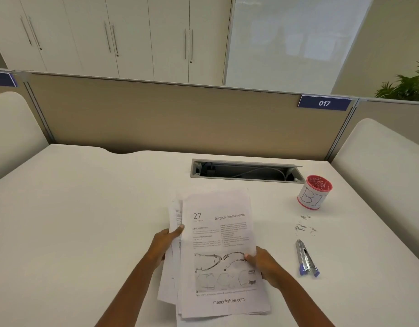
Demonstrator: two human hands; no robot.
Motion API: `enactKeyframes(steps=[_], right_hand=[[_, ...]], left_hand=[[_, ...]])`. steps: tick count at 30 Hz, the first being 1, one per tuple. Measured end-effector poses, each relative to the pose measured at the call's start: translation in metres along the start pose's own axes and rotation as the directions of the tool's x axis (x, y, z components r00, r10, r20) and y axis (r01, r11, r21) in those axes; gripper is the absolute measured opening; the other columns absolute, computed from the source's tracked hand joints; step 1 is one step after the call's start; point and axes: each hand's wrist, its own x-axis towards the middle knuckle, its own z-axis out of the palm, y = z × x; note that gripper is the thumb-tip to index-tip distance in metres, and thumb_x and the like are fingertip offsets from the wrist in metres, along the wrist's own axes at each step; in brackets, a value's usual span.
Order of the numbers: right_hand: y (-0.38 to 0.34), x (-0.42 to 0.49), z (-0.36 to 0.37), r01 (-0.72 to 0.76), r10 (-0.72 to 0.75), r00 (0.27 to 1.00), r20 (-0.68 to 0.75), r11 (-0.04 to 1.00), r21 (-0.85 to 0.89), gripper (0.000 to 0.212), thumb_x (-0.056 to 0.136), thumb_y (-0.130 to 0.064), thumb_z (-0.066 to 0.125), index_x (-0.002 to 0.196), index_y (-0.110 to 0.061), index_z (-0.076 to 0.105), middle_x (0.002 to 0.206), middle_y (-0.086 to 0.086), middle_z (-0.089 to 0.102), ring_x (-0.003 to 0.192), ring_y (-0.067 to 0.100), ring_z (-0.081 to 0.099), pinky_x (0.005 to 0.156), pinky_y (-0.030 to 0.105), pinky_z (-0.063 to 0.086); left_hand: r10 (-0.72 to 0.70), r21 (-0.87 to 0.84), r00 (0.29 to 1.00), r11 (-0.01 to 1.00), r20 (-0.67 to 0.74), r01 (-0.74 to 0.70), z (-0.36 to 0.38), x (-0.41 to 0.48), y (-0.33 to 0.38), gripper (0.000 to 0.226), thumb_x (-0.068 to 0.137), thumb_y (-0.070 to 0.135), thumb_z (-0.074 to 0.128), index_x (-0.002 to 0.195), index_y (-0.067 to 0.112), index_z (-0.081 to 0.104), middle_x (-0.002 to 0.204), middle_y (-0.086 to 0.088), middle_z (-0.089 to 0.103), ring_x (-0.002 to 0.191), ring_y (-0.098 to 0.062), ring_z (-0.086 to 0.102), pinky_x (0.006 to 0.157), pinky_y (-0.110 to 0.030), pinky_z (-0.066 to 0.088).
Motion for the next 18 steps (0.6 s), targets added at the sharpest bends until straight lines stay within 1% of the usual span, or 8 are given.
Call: enactKeyframes(steps=[2,4,6,8,10,13,15,18], right_hand=[[-0.001,-0.001,0.004,0.010,-0.010,1.000,0.011,1.000,-0.026,0.025,0.094,-0.012,0.045,0.116,-0.004,0.053,0.107,0.009,0.062,0.094,0.023,0.061,0.071,0.023,0.053],[-0.003,-0.004,0.008,0.038,-0.038,0.999,0.022,0.999,-0.010,0.022,0.094,-0.011,0.045,0.112,-0.005,0.055,0.103,0.008,0.062,0.081,0.014,0.061,0.056,0.013,0.048],[-0.003,-0.004,0.008,0.073,-0.073,0.997,-0.001,0.996,0.056,0.016,0.092,-0.012,0.049,0.106,-0.008,0.057,0.107,0.011,0.065,0.076,0.011,0.061,0.053,0.013,0.047],[-0.004,-0.003,0.003,0.154,-0.145,0.987,-0.067,0.976,0.153,0.020,0.088,-0.015,0.057,0.106,-0.007,0.058,0.109,0.013,0.066,0.079,0.012,0.064,0.056,0.013,0.051],[-0.011,-0.003,-0.005,0.262,-0.240,0.964,-0.112,0.924,0.277,0.046,0.076,-0.028,0.070,0.115,-0.010,0.053,0.112,0.009,0.065,0.089,0.014,0.065,0.067,0.019,0.054],[-0.026,-0.002,-0.019,0.375,-0.396,0.917,-0.049,0.811,0.449,0.078,0.053,-0.042,0.083,0.119,-0.019,0.049,0.113,0.005,0.066,0.101,0.020,0.065,0.082,0.037,0.055],[-0.037,-0.004,-0.023,0.436,-0.451,0.889,-0.082,0.776,0.457,0.060,0.058,-0.028,0.080,0.112,-0.018,0.056,0.104,0.002,0.071,0.096,0.024,0.066,0.074,0.033,0.058],[-0.056,-0.011,-0.020,0.533,-0.438,0.845,-0.308,0.739,0.411,0.024,0.068,-0.016,0.070,0.091,-0.014,0.062,0.083,0.002,0.070,0.078,0.027,0.063,0.052,0.017,0.054]], left_hand=[[0.042,0.097,0.998,0.994,0.040,-0.046,0.006,-0.001,-0.004,0.036,0.085,0.018,0.062,0.118,0.003,0.057,0.114,-0.015,0.063,0.090,-0.025,0.061,0.071,-0.028,0.050],[0.074,0.135,0.996,0.988,0.039,-0.078,0.011,-0.004,-0.006,0.033,0.087,0.005,0.057,0.119,0.000,0.054,0.119,-0.017,0.060,0.091,-0.026,0.059,0.078,-0.032,0.048],[0.131,0.115,0.991,0.984,0.030,-0.133,0.014,-0.006,-0.001,0.033,0.088,0.002,0.053,0.121,-0.001,0.054,0.119,-0.018,0.061,0.092,-0.027,0.060,0.081,-0.034,0.049],[0.205,0.065,0.977,0.976,0.060,-0.208,0.013,-0.012,0.012,0.035,0.088,0.004,0.054,0.123,0.001,0.053,0.113,-0.015,0.064,0.091,-0.025,0.063,0.080,-0.033,0.052],[0.293,-0.045,0.945,0.956,0.144,-0.290,0.011,-0.018,0.029,0.040,0.084,0.011,0.061,0.123,0.002,0.053,0.105,-0.007,0.068,0.088,-0.020,0.067,0.075,-0.029,0.056],[0.412,-0.108,0.871,0.911,0.267,-0.398,0.010,-0.026,0.059,0.068,0.056,0.045,0.080,0.112,0.011,0.061,0.099,0.000,0.073,0.093,-0.020,0.068,0.073,-0.028,0.056],[0.480,-0.108,0.826,0.876,0.295,-0.470,0.014,-0.030,0.074,0.071,0.050,0.056,0.079,0.107,0.017,0.063,0.098,0.004,0.073,0.093,-0.018,0.068,0.072,-0.025,0.055],[0.534,-0.106,0.809,0.844,0.247,-0.525,0.022,-0.028,0.087,0.054,0.056,0.049,0.076,0.102,0.023,0.064,0.093,0.010,0.073,0.090,-0.014,0.068,0.074,-0.026,0.057]])
